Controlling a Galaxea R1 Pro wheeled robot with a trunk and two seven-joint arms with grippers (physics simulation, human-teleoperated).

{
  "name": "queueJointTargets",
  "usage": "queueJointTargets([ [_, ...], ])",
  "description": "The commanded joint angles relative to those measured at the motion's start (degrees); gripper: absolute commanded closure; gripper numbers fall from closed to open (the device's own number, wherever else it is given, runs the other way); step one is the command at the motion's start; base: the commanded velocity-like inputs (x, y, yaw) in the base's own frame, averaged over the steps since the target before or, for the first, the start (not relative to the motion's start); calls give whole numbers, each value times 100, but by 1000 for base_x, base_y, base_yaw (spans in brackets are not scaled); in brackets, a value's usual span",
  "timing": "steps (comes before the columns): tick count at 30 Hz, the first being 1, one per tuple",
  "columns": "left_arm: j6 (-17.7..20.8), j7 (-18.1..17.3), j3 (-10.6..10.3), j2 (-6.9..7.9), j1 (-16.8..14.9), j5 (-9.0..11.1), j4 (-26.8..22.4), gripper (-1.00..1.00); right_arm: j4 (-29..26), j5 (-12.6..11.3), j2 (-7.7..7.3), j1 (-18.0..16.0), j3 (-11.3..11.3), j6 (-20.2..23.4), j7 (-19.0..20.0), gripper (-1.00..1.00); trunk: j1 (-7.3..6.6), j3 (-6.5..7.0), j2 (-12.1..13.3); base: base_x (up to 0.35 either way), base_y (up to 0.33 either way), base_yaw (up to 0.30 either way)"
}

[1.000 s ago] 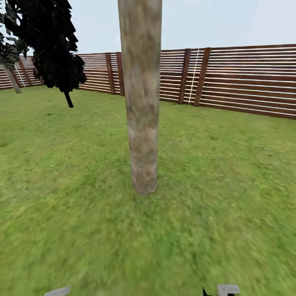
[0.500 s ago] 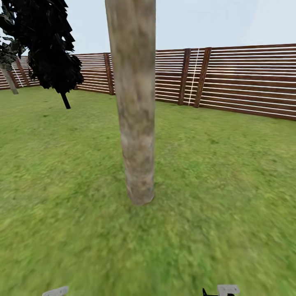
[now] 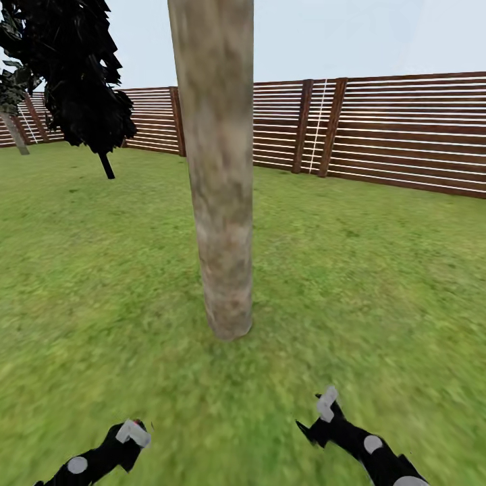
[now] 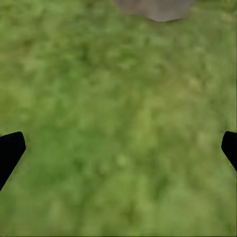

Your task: In the garden, pick up the pesticide atomizer on the floor and spray pesticide onto both trees until each tree trunk is fully covered.

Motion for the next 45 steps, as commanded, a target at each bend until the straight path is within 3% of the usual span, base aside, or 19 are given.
queueJointTargets([
  [1,181,-517,47,6,-170,-407,-103,100,-206,44,4,-87,102,-8,453,-100,-1,-6,-2,0,0,0],
  [2,289,-756,46,8,-265,-621,-153,100,-328,45,4,-131,185,18,663,-100,-1,-6,-2,0,0,0],
  [5,577,-1623,52,9,-597,-1606,-234,100,-766,42,56,-325,742,429,1434,-100,-1,-6,-2,0,0,0],
  [6,606,-1846,57,7,-639,-1806,-241,100,-850,40,101,-365,911,565,1578,-100,-1,-6,-2,0,0,0],
  [8,620,-2161,49,2,-675,-1993,-246,100,-922,38,313,-400,1084,692,1700,-100,-1,-6,-2,0,0,0],
  [11,617,-2372,33,-32,-674,-2047,-247,100,-931,38,476,-408,1132,727,1737,-100,-1,-6,-2,0,0,0],
  [12,617,-2411,-173,-93,-674,-2041,-252,100,-924,53,751,-409,1219,737,1749,100,-1,-6,-2,0,0,0],
  [13,624,-2412,-279,-104,-674,-2035,-254,100,-927,52,781,-409,1321,738,1748,100,-1,-6,-2,0,0,0],
  [14,628,-2414,-414,-245,-682,-2035,-305,100,-934,42,883,-409,1736,738,1748,100,-1,-6,-2,0,0,0],
  [17,626,-2414,-444,-446,-683,-2055,-334,100,-937,43,1048,-409,1971,738,1742,100,-1,-6,-2,0,0,0],
  [20,643,-2407,-632,-632,-690,-2233,-343,100,-947,32,1127,-417,2175,738,1748,100,-1,-6,-2,0,0,0],
  [23,653,-2405,-675,-850,-714,-2320,-405,100,-947,30,1127,-432,2211,733,1750,100,-1,-6,-2,0,0,0],
  [24,716,-2405,-677,-918,-723,-2454,-517,100,-943,29,1127,-434,2216,731,1750,100,-1,-6,-2,0,0,0],
  [28,898,-2393,-676,-1070,-727,-2644,-736,100,-913,29,1127,-438,2234,729,1750,100,-1,-6,-2,0,0,0],
  [34,924,-2296,-667,-1152,-727,-2653,-900,100,-902,29,1127,-440,2235,729,1750,100,-1,-6,-2,0,0,0],
  [45,924,-1518,-641,-1528,-687,-2628,-898,100,-929,29,1127,-443,2236,729,1750,100,-1,-6,-2,0,0,0],
])
